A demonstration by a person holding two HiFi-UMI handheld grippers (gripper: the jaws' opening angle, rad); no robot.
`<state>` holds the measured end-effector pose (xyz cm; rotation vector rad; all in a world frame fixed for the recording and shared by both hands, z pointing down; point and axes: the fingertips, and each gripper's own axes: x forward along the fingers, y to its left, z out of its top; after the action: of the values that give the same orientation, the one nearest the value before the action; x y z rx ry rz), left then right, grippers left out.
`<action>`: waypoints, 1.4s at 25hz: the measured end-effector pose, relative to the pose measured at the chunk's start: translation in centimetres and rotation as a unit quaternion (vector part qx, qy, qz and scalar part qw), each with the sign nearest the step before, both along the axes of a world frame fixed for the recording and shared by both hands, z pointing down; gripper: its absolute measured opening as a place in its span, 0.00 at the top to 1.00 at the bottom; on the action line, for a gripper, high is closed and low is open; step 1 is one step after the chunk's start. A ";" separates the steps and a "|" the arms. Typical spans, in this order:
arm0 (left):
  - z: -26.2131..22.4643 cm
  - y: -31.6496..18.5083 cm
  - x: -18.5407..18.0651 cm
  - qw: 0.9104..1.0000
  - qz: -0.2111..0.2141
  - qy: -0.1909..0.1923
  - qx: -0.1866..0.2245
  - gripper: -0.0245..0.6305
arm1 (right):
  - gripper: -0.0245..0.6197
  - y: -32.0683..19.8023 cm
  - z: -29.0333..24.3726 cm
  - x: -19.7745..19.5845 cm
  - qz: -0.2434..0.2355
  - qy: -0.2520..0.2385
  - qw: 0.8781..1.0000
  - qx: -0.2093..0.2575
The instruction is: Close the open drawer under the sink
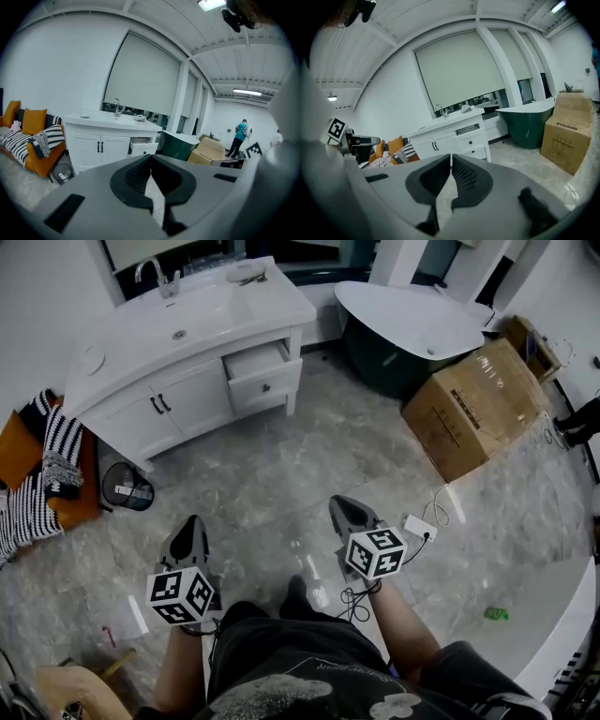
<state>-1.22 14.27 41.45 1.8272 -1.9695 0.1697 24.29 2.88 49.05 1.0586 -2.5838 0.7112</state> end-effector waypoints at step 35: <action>12.0 -28.1 -15.0 0.994 0.055 0.034 -0.090 0.94 | 0.92 -27.7 8.9 -16.5 0.072 0.101 0.991 -0.056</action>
<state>-16.18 -13.81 53.48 1.7998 -1.7489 0.3050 7.77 -24.84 57.99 1.2221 -2.2882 0.7308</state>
